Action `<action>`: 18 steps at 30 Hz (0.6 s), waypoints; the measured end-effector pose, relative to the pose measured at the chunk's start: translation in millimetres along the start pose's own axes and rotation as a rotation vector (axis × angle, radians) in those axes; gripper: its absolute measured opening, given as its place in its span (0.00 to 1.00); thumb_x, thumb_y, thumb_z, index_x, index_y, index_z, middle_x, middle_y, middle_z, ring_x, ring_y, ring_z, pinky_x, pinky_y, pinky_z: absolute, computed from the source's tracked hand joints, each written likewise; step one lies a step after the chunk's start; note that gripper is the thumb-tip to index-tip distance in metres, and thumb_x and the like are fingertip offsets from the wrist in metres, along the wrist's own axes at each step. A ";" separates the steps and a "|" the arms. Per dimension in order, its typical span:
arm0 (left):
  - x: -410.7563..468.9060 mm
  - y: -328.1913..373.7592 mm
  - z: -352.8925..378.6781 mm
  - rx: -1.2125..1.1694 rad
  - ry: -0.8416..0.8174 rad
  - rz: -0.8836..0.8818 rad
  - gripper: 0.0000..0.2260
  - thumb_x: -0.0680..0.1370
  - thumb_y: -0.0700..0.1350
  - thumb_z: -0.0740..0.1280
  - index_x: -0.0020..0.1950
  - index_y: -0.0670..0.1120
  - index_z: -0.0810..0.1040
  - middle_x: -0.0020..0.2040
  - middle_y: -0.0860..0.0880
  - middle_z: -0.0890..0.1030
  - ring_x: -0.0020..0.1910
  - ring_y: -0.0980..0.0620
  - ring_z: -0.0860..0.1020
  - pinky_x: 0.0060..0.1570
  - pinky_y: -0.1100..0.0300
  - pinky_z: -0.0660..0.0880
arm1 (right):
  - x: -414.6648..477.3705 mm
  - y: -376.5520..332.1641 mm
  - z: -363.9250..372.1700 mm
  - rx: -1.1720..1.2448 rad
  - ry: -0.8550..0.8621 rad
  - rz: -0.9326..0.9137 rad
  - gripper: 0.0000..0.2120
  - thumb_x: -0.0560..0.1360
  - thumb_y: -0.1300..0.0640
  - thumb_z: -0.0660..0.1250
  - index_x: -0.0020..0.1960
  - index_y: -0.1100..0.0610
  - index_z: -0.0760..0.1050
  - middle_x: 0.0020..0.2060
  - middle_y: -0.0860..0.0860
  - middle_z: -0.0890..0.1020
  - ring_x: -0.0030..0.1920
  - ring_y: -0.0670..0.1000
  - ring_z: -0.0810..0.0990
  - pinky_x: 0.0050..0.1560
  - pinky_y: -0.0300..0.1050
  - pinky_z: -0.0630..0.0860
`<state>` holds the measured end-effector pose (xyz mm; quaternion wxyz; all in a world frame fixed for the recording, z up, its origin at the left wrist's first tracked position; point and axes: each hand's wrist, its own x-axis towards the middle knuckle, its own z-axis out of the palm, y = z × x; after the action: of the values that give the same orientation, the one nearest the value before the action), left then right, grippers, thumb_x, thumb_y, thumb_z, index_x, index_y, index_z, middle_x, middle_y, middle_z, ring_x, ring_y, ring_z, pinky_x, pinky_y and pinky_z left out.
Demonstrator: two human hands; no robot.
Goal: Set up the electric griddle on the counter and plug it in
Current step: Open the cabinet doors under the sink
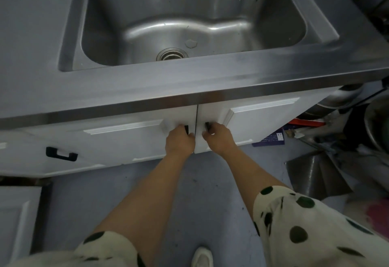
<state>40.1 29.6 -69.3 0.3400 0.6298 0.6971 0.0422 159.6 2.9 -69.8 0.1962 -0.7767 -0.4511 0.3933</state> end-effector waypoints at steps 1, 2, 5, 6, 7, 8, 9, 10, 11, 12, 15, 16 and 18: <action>0.1 0.1 0.3 -0.014 -0.001 -0.003 0.12 0.79 0.47 0.61 0.52 0.38 0.77 0.52 0.40 0.81 0.52 0.42 0.79 0.42 0.58 0.68 | -1.7 1.5 -0.3 -0.001 0.000 -0.003 0.13 0.78 0.58 0.62 0.55 0.67 0.75 0.53 0.62 0.80 0.54 0.60 0.78 0.44 0.40 0.67; 0.6 -0.6 0.4 -0.027 -0.003 0.000 0.12 0.78 0.46 0.62 0.51 0.38 0.76 0.51 0.40 0.81 0.51 0.42 0.79 0.41 0.58 0.68 | -3.8 3.6 -0.1 -0.004 0.001 -0.007 0.13 0.78 0.57 0.62 0.54 0.68 0.75 0.53 0.62 0.80 0.54 0.60 0.78 0.44 0.40 0.67; 0.8 -4.0 -0.1 -0.052 -0.039 0.023 0.09 0.77 0.44 0.63 0.48 0.38 0.76 0.50 0.40 0.81 0.51 0.41 0.79 0.42 0.59 0.69 | -15.8 13.7 0.6 -0.002 -0.001 -0.016 0.13 0.77 0.57 0.64 0.55 0.67 0.75 0.52 0.62 0.80 0.54 0.59 0.78 0.43 0.40 0.67; 1.3 -5.1 -0.9 -0.056 -0.053 0.032 0.09 0.77 0.44 0.63 0.48 0.38 0.76 0.51 0.39 0.81 0.51 0.41 0.79 0.42 0.59 0.69 | -20.7 18.5 1.5 0.000 0.003 -0.022 0.13 0.77 0.57 0.64 0.54 0.67 0.75 0.52 0.62 0.80 0.53 0.59 0.78 0.41 0.39 0.66; 0.8 -5.5 -1.6 -0.057 -0.067 0.039 0.08 0.77 0.43 0.63 0.48 0.38 0.76 0.52 0.39 0.81 0.51 0.41 0.79 0.43 0.59 0.70 | -27.7 24.0 1.7 0.008 0.012 -0.018 0.13 0.76 0.58 0.65 0.54 0.67 0.75 0.52 0.61 0.80 0.53 0.59 0.78 0.40 0.38 0.65; 0.4 -5.7 -1.6 -0.057 -0.076 0.046 0.10 0.77 0.43 0.63 0.51 0.38 0.77 0.54 0.38 0.81 0.53 0.40 0.78 0.45 0.58 0.71 | -35.8 30.6 2.1 0.020 0.024 -0.011 0.13 0.75 0.58 0.66 0.54 0.67 0.76 0.52 0.61 0.80 0.53 0.58 0.78 0.41 0.37 0.65; 1.4 -6.1 -3.7 -0.057 -0.076 0.047 0.12 0.77 0.43 0.63 0.54 0.37 0.77 0.55 0.37 0.80 0.54 0.40 0.78 0.48 0.56 0.72 | -41.9 35.4 3.6 0.037 0.033 -0.007 0.14 0.75 0.58 0.67 0.55 0.67 0.76 0.52 0.61 0.80 0.54 0.58 0.78 0.43 0.37 0.66; 0.5 -5.9 -3.7 -0.060 -0.077 0.048 0.14 0.77 0.44 0.64 0.57 0.36 0.77 0.57 0.37 0.80 0.56 0.39 0.78 0.51 0.56 0.73 | -50.6 42.0 4.4 0.056 0.042 -0.001 0.14 0.74 0.57 0.68 0.55 0.66 0.76 0.52 0.60 0.80 0.54 0.58 0.78 0.45 0.37 0.67; -0.2 -5.8 -4.5 -0.065 -0.079 0.045 0.15 0.77 0.44 0.64 0.59 0.36 0.76 0.58 0.36 0.79 0.57 0.39 0.77 0.53 0.55 0.73 | -58.5 47.3 5.4 0.078 0.050 0.010 0.14 0.73 0.57 0.69 0.54 0.65 0.76 0.52 0.59 0.80 0.53 0.57 0.78 0.46 0.38 0.68; -2.9 -4.6 -2.3 -0.075 -0.087 0.045 0.15 0.77 0.44 0.64 0.60 0.36 0.76 0.59 0.36 0.79 0.58 0.39 0.77 0.55 0.55 0.73 | -68.6 54.8 5.2 0.105 0.059 0.027 0.15 0.72 0.56 0.70 0.53 0.64 0.76 0.51 0.58 0.80 0.51 0.56 0.78 0.46 0.39 0.69; -11.1 -3.1 2.1 -0.114 -0.113 0.020 0.19 0.78 0.44 0.64 0.64 0.35 0.72 0.62 0.36 0.77 0.61 0.39 0.75 0.60 0.53 0.72 | -93.0 72.1 5.8 0.196 0.067 0.078 0.19 0.68 0.52 0.75 0.54 0.60 0.75 0.49 0.50 0.78 0.47 0.48 0.76 0.45 0.38 0.69; -16.0 -2.1 5.3 -0.122 -0.122 0.019 0.20 0.78 0.44 0.64 0.66 0.35 0.70 0.63 0.36 0.76 0.62 0.39 0.74 0.62 0.52 0.72 | -103.3 78.6 5.0 0.217 0.076 0.102 0.21 0.67 0.51 0.76 0.55 0.58 0.75 0.50 0.48 0.78 0.48 0.47 0.75 0.46 0.37 0.70; -22.1 -2.1 9.0 -0.119 -0.126 0.024 0.24 0.78 0.43 0.64 0.72 0.35 0.64 0.67 0.36 0.73 0.65 0.39 0.72 0.65 0.53 0.70 | -118.5 88.8 4.4 0.245 0.108 0.138 0.23 0.64 0.48 0.77 0.54 0.56 0.75 0.51 0.49 0.79 0.49 0.48 0.77 0.46 0.38 0.71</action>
<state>42.5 5.9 -67.9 0.4195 0.6183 0.6629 0.0476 171.0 -144.5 -79.6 0.2860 -0.7962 -0.3340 0.4156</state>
